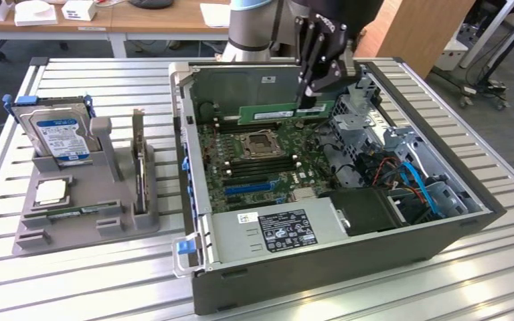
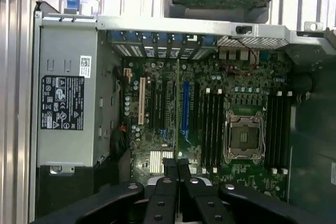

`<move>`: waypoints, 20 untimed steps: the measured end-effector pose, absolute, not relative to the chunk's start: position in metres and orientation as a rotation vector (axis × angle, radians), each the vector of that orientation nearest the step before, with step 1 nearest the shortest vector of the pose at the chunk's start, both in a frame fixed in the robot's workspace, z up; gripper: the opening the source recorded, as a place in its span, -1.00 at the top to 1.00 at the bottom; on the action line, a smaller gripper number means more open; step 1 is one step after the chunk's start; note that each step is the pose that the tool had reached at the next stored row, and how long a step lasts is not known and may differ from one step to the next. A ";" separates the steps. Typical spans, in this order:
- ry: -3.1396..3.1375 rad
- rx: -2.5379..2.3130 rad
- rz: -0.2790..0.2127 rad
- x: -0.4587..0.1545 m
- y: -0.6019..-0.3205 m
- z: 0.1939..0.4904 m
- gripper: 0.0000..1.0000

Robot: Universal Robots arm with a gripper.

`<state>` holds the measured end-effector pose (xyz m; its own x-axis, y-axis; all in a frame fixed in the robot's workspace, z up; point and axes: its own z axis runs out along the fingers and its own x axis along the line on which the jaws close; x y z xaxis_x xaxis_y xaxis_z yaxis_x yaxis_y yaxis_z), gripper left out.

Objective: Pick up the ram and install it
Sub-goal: 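Pick up the ram and move it above insertion slot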

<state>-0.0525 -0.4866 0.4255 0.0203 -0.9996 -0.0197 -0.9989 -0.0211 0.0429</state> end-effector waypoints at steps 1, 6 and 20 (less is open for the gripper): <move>-2.186 2.232 -0.069 -0.049 -0.487 0.426 0.77; -2.186 2.232 -0.069 -0.034 -0.487 0.426 0.77; -2.209 2.210 -0.069 -0.027 -0.486 0.425 0.77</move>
